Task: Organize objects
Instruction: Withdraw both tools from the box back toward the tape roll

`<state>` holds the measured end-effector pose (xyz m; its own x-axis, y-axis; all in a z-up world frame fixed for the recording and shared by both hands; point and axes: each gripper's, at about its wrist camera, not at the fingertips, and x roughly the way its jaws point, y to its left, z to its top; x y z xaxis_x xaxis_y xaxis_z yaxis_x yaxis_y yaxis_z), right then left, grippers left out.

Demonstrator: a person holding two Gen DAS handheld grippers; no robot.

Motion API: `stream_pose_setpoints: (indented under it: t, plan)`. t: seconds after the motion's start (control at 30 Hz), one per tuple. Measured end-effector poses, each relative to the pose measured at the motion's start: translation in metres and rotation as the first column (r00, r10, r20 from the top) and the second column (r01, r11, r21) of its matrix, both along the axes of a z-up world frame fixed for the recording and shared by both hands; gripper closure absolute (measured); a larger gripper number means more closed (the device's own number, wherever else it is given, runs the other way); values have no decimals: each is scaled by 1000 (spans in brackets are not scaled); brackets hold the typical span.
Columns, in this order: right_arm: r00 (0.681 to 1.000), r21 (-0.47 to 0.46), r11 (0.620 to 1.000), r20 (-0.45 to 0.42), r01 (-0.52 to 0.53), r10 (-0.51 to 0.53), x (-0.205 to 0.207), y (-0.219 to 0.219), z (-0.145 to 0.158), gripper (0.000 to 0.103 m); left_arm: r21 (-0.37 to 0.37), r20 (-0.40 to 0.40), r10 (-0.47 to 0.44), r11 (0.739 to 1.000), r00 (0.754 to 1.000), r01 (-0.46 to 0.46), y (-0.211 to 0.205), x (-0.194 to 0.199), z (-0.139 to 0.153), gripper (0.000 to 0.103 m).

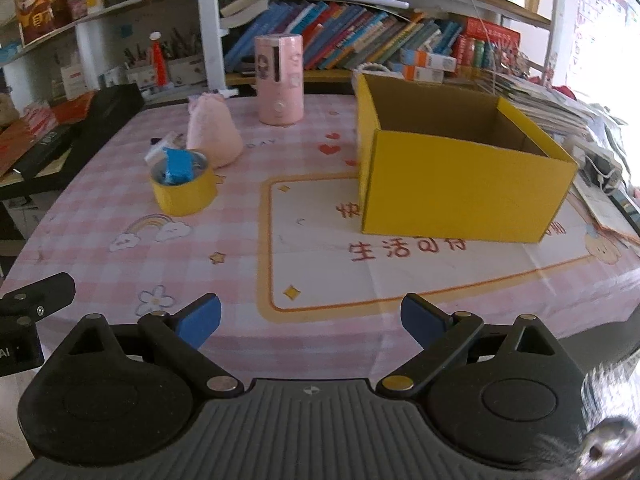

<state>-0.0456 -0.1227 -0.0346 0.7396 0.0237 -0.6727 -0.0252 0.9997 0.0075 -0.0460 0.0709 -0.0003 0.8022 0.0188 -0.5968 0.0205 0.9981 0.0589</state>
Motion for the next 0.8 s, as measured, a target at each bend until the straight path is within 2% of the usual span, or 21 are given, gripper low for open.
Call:
stream_pose_setpoints:
  t: [0.4, 0.8]
  plan:
    - [999, -2, 999, 12, -44, 44, 2, 24, 7, 6, -21, 21, 7, 1000, 1000, -6, 14, -2, 4, 3]
    - [997, -6, 997, -11, -74, 73, 15, 25, 1, 9, -56, 5, 2, 998, 1000, -1, 14, 11, -1, 3]
